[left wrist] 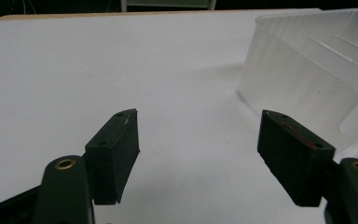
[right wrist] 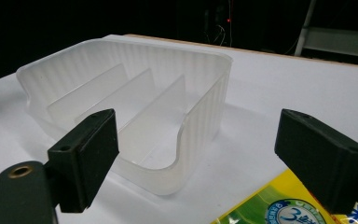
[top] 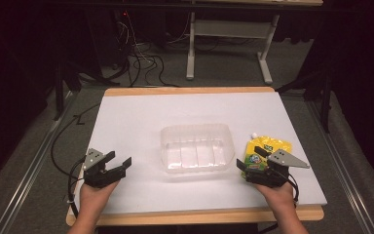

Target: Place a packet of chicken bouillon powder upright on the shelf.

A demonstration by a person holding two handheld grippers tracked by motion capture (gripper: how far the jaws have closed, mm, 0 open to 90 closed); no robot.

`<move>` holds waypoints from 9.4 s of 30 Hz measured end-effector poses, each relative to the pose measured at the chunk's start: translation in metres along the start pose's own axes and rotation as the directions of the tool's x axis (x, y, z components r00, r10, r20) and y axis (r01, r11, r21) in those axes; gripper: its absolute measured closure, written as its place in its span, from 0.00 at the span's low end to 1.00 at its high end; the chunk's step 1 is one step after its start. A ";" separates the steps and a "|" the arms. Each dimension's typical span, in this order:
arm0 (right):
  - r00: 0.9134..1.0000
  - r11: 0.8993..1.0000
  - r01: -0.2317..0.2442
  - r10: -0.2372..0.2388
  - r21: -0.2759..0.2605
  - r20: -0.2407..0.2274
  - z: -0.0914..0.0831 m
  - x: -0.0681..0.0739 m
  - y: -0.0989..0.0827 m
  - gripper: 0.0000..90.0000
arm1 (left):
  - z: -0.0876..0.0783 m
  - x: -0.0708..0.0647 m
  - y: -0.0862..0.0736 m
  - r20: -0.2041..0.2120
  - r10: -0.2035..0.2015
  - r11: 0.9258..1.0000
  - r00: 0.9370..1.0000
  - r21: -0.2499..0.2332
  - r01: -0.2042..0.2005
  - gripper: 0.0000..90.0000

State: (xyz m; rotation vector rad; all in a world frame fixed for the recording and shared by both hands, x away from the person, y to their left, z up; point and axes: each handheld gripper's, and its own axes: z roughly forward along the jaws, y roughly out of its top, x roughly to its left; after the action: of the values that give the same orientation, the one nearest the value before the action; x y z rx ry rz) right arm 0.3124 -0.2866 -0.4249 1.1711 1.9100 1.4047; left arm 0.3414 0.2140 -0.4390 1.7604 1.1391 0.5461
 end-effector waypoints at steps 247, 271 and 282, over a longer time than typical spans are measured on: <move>0.942 0.993 -0.080 0.106 -0.092 0.319 -0.057 -0.072 0.010 1.00 | 0.132 -0.095 0.023 0.048 0.045 0.991 0.998 0.121 -0.050 1.00; 0.942 0.982 -0.091 0.139 -0.168 0.307 -0.075 -0.063 0.022 1.00 | 0.043 -0.052 0.000 0.119 0.086 0.996 0.989 0.023 -0.090 0.51; 0.954 0.968 -0.042 0.113 -0.249 0.279 -0.088 -0.046 0.054 1.00 | 0.041 -0.055 0.005 0.150 0.093 0.996 0.984 -0.010 -0.093 0.44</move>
State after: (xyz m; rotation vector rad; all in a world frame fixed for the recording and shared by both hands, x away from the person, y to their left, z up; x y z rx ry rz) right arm 0.2851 -0.3654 -0.3484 1.2654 1.4621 1.3719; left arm 0.3486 0.1463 -0.4473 1.8270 0.9554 0.4614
